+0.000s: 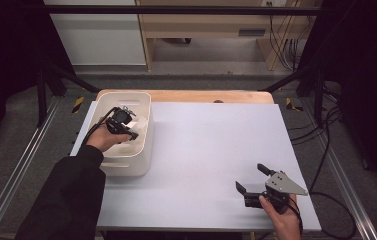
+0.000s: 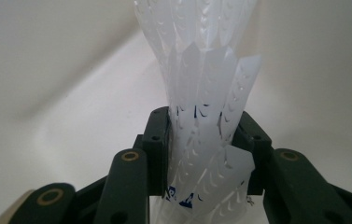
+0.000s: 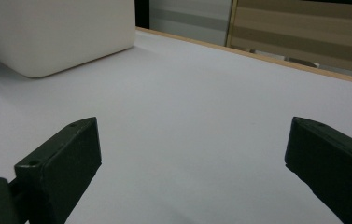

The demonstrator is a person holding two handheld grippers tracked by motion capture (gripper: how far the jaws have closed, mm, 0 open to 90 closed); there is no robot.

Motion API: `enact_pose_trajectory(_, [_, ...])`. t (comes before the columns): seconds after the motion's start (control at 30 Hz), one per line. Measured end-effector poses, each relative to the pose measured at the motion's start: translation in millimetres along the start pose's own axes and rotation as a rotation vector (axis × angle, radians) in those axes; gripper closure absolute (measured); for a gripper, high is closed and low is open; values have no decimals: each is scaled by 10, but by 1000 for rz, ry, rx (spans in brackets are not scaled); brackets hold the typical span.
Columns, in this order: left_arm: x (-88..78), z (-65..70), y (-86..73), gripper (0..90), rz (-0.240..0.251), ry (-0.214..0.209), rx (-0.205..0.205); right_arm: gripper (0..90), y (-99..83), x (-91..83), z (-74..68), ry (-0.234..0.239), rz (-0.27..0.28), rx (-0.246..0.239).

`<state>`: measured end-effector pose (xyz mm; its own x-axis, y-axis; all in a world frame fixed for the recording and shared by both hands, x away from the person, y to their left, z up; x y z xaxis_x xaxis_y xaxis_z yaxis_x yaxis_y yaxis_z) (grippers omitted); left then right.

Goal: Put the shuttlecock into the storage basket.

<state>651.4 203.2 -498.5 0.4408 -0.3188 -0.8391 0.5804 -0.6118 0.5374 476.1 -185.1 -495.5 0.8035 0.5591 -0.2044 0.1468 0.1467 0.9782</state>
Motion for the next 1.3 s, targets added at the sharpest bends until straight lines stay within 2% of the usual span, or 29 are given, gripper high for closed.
enact_pose_trajectory(0.13, [12, 1, 1, 570, -1, 6, 13, 37, 1, -1, 1, -1, 0, -1])
enact_pose_trajectory(0.27, [18, -38, 38, 395, 25, 38, -4, 37, -1, 1, -1, 0, -1, 0])
enact_pose_trajectory(0.4, [-48, -66, 156, 230, 100, 56, -39, 37, 4, -4, 6, -1, 2, 0])
enact_pose_trajectory(0.57, [-186, -70, 288, 127, 178, 96, -49, 37, 6, -5, 6, -1, 3, -1])
enact_pose_trajectory(0.93, [-595, -63, 570, 67, 413, 141, -87, 37, 13, -10, 10, -2, 6, -1])
enact_pose_trajectory(1.13, [-800, 9, 691, 60, 524, 142, -86, 36, 16, -12, 7, -1, 7, -2])
enact_pose_trajectory(1.3, [-945, 99, 779, 60, 602, 141, -68, 36, 16, -14, 9, -3, 7, 1])
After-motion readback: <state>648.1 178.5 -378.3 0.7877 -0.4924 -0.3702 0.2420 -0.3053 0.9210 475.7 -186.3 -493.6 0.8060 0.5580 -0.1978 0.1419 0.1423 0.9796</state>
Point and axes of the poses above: each handheld gripper's, and its own axes: x roughly forward along the jaws, y roughly out of its top, z roughly to its right, the point moved 10 cm from there along x, roughly forward along the jaws, and after that the axes turned 4 degrees about z, right-handed, at the moved point
